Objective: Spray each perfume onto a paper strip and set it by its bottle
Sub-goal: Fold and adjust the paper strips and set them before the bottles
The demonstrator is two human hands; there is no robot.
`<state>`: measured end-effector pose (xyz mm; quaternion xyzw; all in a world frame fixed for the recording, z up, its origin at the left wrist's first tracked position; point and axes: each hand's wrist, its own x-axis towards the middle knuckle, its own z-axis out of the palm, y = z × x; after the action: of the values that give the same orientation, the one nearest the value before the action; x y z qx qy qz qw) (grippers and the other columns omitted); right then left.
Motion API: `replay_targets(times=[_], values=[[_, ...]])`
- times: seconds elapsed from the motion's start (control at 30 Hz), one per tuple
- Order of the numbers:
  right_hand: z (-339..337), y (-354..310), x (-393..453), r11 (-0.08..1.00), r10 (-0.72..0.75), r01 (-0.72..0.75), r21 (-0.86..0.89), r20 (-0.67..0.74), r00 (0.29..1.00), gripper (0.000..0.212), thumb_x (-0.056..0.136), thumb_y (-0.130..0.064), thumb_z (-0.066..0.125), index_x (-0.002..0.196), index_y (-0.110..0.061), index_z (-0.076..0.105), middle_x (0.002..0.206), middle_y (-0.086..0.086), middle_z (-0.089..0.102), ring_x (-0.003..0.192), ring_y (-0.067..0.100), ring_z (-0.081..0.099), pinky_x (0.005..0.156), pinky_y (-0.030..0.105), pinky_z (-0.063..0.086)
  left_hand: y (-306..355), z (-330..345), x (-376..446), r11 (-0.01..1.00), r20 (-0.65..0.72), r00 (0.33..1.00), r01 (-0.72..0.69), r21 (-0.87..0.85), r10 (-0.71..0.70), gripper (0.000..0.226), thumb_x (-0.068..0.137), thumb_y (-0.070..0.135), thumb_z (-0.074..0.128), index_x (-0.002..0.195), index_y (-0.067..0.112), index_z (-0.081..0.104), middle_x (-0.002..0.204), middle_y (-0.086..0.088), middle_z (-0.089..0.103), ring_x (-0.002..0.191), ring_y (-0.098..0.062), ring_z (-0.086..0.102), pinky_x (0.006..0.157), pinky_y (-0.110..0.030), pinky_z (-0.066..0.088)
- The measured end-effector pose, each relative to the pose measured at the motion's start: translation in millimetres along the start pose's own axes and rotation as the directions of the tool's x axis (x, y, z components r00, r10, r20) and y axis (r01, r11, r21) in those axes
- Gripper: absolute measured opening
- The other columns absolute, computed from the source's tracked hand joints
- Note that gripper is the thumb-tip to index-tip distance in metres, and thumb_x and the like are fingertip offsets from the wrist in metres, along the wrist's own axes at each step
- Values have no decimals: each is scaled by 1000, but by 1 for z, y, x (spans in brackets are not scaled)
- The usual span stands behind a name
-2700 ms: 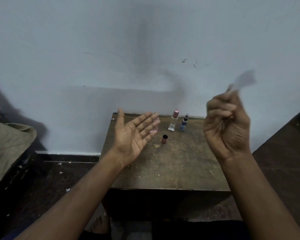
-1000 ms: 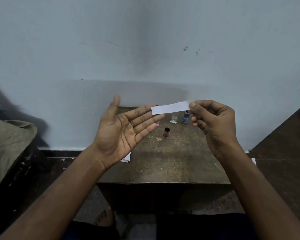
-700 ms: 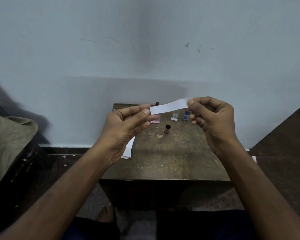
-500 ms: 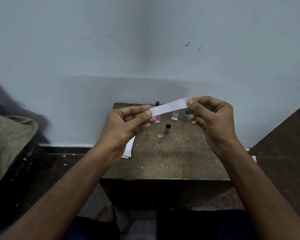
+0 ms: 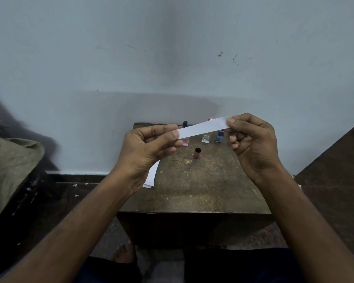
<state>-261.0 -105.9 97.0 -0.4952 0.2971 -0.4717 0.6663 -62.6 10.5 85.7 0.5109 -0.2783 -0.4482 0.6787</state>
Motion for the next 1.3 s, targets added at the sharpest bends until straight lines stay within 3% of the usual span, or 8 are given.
replay_targets(times=[0.17, 0.33, 0.6, 0.73, 0.83, 1.0, 1.1, 1.3], values=[[-1, 1, 1, 1000, -1, 1, -2, 12, 1000, 7, 71, -14, 78, 67, -12, 73, 71, 12, 67, 50, 11, 52, 46, 19, 40, -1, -2, 2, 1000, -21, 1000, 19, -15, -19, 19, 82, 12, 81, 100, 7, 80, 80, -10, 80, 72, -13, 78, 66, -17, 61], [0, 1, 0, 999, -33, 33, -16, 22, 999, 9, 72, -14, 78, 66, -11, 72, 101, 39, 62, 48, 11, 52, 46, 21, 41, -1, -3, 3, 999, -27, 999, 18, -30, -19, 10, 88, 6, 77, 98, 8, 79, 77, -7, 78, 70, -11, 77, 63, -15, 60], [-7, 5, -1, 981, -106, 107, -163, 11, 994, 6, 91, 0, 73, 85, 0, 73, 81, 21, 70, 52, 15, 60, 49, 23, 51, -5, -4, 4, 993, -3, 999, -44, 109, 45, 9, 90, 4, 77, 97, 9, 80, 81, -9, 80, 75, -17, 79, 69, -21, 63], [-16, 8, 0, 905, -191, 197, -378, 55, 980, 3, 91, -1, 77, 91, -3, 78, 76, 12, 76, 62, 23, 69, 59, 33, 59, -15, -9, 4, 726, 65, 950, -276, 630, 304, 10, 94, 18, 75, 95, 26, 81, 87, 8, 81, 84, -10, 77, 73, -26, 62], [-19, 12, 1, 753, -206, 245, -610, 136, 969, 5, 92, -11, 81, 94, -15, 83, 79, 4, 79, 71, 21, 76, 69, 39, 66, -20, -11, 5, 493, 109, 867, -375, 785, 486, 12, 93, 39, 70, 104, 37, 76, 102, 23, 76, 95, -3, 71, 70, -28, 56], [-9, 23, -3, 486, -178, 401, -777, 362, 915, 13, 91, -18, 83, 104, -19, 84, 84, -10, 79, 78, 0, 74, 69, 10, 55, -25, -8, 11, 303, 338, 749, -575, 760, 570, 22, 97, 35, 74, 119, 35, 76, 104, 23, 72, 94, -5, 66, 73, -32, 57], [-4, 28, 0, 403, -212, 492, -772, 444, 870, 22, 87, -21, 88, 106, -17, 79, 84, -12, 76, 79, 0, 73, 70, 11, 57, -30, -9, 12, 189, 427, 741, -586, 788, 517, 25, 97, 45, 72, 121, 39, 76, 104, 22, 71, 93, -5, 62, 67, -30, 53], [1, 26, 1, 419, -219, 534, -734, 490, 844, 34, 84, -21, 90, 105, -17, 64, 86, -7, 77, 79, 3, 75, 71, 26, 64, -30, -16, 13, 31, 526, 719, -602, 798, 454, 19, 93, 51, 71, 109, 44, 79, 98, 22, 74, 89, -3, 60, 56, -28, 50]])
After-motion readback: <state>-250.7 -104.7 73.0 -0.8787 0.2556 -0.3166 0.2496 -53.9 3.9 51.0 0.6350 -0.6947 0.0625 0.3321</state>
